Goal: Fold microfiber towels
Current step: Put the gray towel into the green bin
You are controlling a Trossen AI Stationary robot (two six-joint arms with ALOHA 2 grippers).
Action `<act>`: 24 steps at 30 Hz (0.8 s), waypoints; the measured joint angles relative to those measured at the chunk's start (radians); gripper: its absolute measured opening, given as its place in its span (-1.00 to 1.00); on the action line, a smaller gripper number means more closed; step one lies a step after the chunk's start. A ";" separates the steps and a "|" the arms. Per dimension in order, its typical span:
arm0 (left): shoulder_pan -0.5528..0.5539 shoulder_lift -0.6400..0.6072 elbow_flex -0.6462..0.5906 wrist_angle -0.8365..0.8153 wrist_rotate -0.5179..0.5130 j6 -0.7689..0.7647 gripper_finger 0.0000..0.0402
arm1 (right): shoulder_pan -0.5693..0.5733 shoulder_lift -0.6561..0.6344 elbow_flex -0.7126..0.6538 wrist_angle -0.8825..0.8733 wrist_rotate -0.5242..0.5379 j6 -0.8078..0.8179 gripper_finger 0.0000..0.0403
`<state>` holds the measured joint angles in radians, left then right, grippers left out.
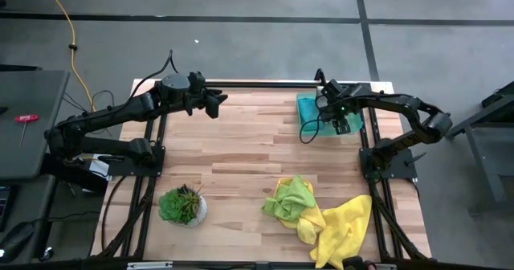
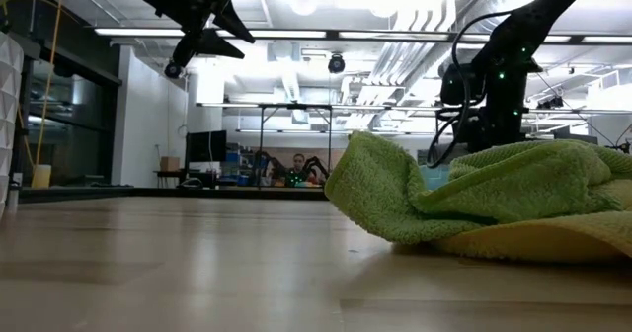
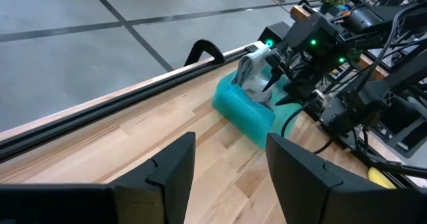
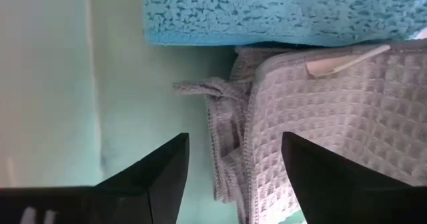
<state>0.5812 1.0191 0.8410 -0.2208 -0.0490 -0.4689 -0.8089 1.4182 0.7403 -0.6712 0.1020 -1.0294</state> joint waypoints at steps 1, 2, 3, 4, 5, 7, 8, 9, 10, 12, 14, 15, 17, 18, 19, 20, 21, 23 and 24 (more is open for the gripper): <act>0.000 0.000 0.000 0.000 0.000 -0.002 -0.13 | 0.000 0.002 0.000 0.000 0.000 -0.001 0.15; 0.000 0.000 0.000 0.000 0.000 -0.002 -0.13 | 0.000 0.007 0.000 0.000 0.000 -0.002 0.15; 0.000 0.000 0.000 0.000 0.000 -0.002 -0.13 | 0.000 0.014 0.000 0.000 0.001 -0.002 0.15; -0.001 0.000 0.000 0.000 0.000 -0.002 -0.13 | 0.000 0.026 0.000 0.002 0.007 -0.003 0.15; -0.001 0.000 0.000 0.000 0.000 -0.002 -0.13 | 0.000 0.040 0.000 0.006 0.020 -0.004 0.15; -0.001 0.000 0.000 0.000 0.000 -0.002 -0.13 | 0.000 0.069 0.000 0.031 0.050 0.004 0.15; -0.001 0.000 0.000 0.000 0.000 -0.002 -0.13 | 0.000 0.081 0.000 0.047 0.062 0.017 0.15; -0.001 0.000 0.000 0.000 0.000 -0.002 -0.13 | 0.000 0.090 0.000 0.059 0.075 0.029 0.15; -0.001 0.000 0.000 -0.001 0.000 -0.002 -0.13 | 0.000 0.097 0.001 0.063 0.082 0.039 0.15; -0.001 0.000 0.000 -0.001 0.000 -0.002 -0.13 | 0.000 0.106 0.003 0.061 0.091 0.044 0.12; -0.001 0.000 0.000 -0.001 0.000 0.000 -0.13 | 0.000 0.108 0.004 0.060 0.099 0.053 0.06; -0.001 0.000 0.000 -0.001 0.000 0.000 -0.13 | 0.000 0.108 0.004 0.060 0.101 0.056 0.02; -0.001 0.000 0.000 -0.001 0.000 0.000 -0.13 | 0.005 0.109 0.004 0.060 0.106 0.057 -0.09; -0.001 0.000 0.000 -0.001 0.000 0.000 -0.13 | 0.007 0.109 0.004 0.060 0.110 0.057 -0.16; -0.001 0.000 0.000 -0.001 0.000 0.000 -0.13 | 0.009 0.109 0.003 0.060 0.111 0.057 -0.23; -0.001 0.000 0.000 -0.001 0.000 0.000 -0.13 | 0.012 0.110 0.003 0.060 0.112 0.060 -0.29; -0.001 0.000 0.000 -0.001 0.000 0.000 -0.13 | 0.016 0.110 0.003 0.061 0.116 0.061 -0.36; -0.001 0.000 0.000 -0.001 0.000 0.000 -0.13 | 0.025 0.110 0.003 0.061 0.123 0.063 -0.49; -0.001 0.000 0.000 -0.001 0.000 0.001 -0.13 | 0.030 0.111 0.003 0.061 0.124 0.065 -0.55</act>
<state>0.5804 1.0191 0.8410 -0.2218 -0.0488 -0.4683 -0.7791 1.5288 0.7429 -0.6098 0.2260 -0.9644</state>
